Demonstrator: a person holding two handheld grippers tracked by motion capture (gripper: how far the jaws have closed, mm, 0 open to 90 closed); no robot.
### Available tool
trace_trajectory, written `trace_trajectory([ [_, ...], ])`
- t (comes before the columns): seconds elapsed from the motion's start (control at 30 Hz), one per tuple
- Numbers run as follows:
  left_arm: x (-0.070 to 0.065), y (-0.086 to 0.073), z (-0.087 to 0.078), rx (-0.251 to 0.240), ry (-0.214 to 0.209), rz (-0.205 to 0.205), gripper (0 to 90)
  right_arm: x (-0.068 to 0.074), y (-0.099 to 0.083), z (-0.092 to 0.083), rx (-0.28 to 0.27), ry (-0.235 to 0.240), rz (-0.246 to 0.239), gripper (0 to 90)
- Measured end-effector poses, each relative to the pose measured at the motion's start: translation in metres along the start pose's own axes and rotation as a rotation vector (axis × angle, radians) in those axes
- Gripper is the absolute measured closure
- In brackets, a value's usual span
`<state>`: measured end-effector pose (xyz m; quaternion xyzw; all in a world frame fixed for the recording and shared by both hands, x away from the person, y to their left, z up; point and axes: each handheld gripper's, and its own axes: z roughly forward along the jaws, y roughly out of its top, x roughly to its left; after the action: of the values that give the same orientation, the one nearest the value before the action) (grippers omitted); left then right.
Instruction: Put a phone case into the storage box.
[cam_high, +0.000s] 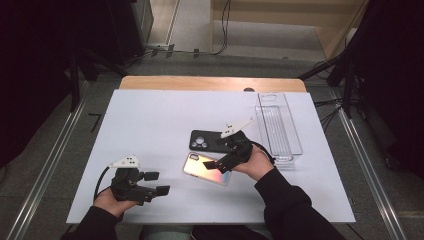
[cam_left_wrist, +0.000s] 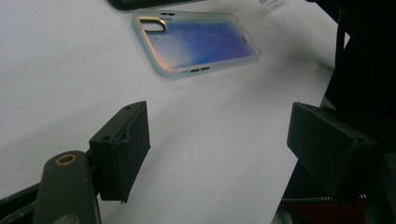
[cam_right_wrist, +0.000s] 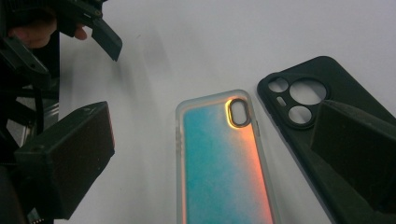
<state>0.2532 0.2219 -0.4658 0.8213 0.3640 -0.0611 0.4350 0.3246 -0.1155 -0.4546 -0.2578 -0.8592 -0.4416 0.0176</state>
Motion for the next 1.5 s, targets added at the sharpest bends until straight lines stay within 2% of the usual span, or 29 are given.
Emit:
trace_trajectory([
  [0.17,0.001,-0.001,-0.002,-0.005,0.006,-0.001,21.5,-0.001,-0.001,0.002,0.006,-0.006,-0.008,0.0],
  [0.3,0.001,0.0,-0.003,-0.023,0.002,-0.003,21.5,-0.003,-0.004,0.003,0.026,-0.023,0.003,0.0],
  [0.37,0.001,0.0,-0.003,-0.016,0.017,0.006,21.4,-0.004,-0.008,0.006,0.025,-0.019,0.011,0.0],
  [0.57,0.002,0.0,-0.002,-0.016,0.015,-0.001,21.4,-0.005,-0.015,0.014,0.047,-0.027,0.008,0.0],
  [0.63,0.002,0.0,-0.002,-0.014,0.018,0.002,21.4,-0.005,-0.018,0.019,0.065,-0.025,0.002,6.0],
  [0.77,0.001,0.0,-0.003,-0.021,0.015,0.003,21.5,-0.004,-0.02,0.023,0.076,-0.02,-0.014,6.0],
  [0.8,0.002,0.0,-0.003,-0.017,0.016,0.0,21.5,-0.004,-0.021,0.025,0.097,-0.029,-0.017,6.0],
  [0.87,0.002,0.0,-0.003,-0.017,0.017,-0.001,21.5,-0.004,-0.022,0.026,0.1,-0.026,-0.015,6.0],
  [0.93,0.002,0.0,-0.003,-0.02,0.015,0.001,21.5,-0.003,-0.024,0.031,0.127,-0.017,-0.02,6.0],
  [1.1,0.002,0.0,-0.003,-0.018,0.016,-0.003,21.5,-0.003,-0.024,0.033,0.13,-0.011,-0.019,6.0],
  [1.23,0.003,0.0,-0.004,-0.022,0.019,-0.002,21.5,-0.004,-0.027,0.038,0.162,0.0,-0.025,5.9],
  [1.27,0.003,0.0,-0.004,-0.023,0.02,-0.001,21.5,-0.003,-0.03,0.04,0.155,-0.014,-0.038,5.9],
  [1.33,0.003,0.0,-0.004,-0.025,0.017,-0.007,21.5,-0.004,-0.031,0.04,0.155,-0.011,-0.037,5.9],
  [1.43,0.003,0.0,-0.003,-0.021,0.016,-0.002,21.5,-0.008,-0.034,0.043,0.174,0.004,-0.015,6.0],
  [1.5,0.002,0.0,-0.003,-0.021,0.015,-0.001,21.5,-0.008,-0.036,0.044,0.164,-0.002,-0.032,6.0],
])
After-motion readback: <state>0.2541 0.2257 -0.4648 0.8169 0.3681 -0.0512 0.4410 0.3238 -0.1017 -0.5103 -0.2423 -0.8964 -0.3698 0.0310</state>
